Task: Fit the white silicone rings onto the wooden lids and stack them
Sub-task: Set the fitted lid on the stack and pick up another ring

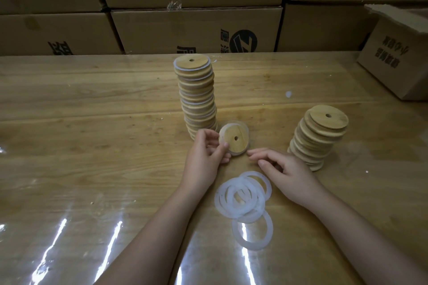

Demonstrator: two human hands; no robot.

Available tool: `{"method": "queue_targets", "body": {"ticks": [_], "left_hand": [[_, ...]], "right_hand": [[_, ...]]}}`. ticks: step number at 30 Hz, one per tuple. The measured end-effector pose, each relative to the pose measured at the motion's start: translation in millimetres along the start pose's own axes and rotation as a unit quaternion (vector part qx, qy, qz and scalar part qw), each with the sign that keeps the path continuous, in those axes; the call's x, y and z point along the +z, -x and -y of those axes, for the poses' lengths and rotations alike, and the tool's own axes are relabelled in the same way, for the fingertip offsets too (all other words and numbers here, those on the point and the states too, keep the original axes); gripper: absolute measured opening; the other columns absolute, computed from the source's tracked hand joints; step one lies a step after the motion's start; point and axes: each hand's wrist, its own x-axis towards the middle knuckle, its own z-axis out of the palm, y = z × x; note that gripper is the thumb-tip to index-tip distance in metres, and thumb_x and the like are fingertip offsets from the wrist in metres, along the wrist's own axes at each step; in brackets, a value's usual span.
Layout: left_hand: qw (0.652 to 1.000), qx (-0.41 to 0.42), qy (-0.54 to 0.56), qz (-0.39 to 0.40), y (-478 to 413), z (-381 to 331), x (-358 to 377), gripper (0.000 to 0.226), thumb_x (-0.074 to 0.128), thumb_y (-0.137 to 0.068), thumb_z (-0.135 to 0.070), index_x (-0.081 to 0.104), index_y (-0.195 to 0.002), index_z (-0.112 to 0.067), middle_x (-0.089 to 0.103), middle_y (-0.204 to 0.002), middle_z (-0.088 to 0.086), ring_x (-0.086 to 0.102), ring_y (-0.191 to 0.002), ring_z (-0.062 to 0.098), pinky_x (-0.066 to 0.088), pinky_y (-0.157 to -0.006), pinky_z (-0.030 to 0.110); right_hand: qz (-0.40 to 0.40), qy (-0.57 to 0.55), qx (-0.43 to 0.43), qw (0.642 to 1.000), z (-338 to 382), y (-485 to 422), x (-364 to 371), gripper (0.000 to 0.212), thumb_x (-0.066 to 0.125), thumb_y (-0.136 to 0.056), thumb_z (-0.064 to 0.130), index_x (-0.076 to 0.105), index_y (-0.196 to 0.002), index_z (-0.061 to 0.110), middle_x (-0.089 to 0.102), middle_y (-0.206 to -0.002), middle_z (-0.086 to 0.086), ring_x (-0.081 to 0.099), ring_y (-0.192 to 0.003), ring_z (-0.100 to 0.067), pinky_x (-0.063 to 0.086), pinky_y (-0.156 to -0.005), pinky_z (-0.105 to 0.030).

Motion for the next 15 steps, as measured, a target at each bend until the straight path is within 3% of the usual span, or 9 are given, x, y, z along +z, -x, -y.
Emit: {"method": "queue_targets", "body": {"ticks": [6, 11, 15], "left_hand": [[0.999, 0.025, -0.044, 0.013, 0.3, 3.5, -1.4, 0.026, 0.066, -0.086, -0.011, 0.049, -0.094, -0.029, 0.066, -0.09, 0.001, 0.065, -0.065, 0.007, 0.043, -0.052, 0.02], [0.995, 0.047, -0.084, 0.004, 1.5, 3.7, -0.3, 0.029, 0.066, -0.085, -0.011, 0.051, -0.104, -0.026, 0.058, -0.102, -0.016, 0.06, -0.064, -0.001, 0.046, -0.057, 0.019], [0.992, 0.054, -0.112, 0.013, 2.1, 3.7, -0.5, 0.033, 0.06, -0.088, -0.011, 0.051, -0.116, -0.027, 0.066, -0.1, -0.003, 0.061, -0.067, 0.001, 0.046, -0.059, 0.015]], "right_hand": [[0.014, 0.075, -0.034, 0.997, -2.0, -0.6, 2.0, 0.026, 0.049, -0.094, 0.013, 0.067, -0.105, 0.029, 0.057, -0.119, 0.028, 0.048, -0.111, 0.0, 0.036, -0.097, -0.021], [0.041, 0.129, -0.046, 0.99, -2.4, -0.2, 2.1, 0.03, 0.049, -0.094, 0.015, 0.062, -0.112, 0.035, 0.047, -0.124, 0.035, 0.039, -0.115, 0.0, 0.029, -0.105, -0.034], [0.034, 0.116, -0.054, 0.991, -2.0, 0.3, 2.0, 0.031, 0.05, -0.093, 0.014, 0.061, -0.115, 0.034, 0.046, -0.128, 0.032, 0.039, -0.118, 0.002, 0.029, -0.105, -0.039]]}}
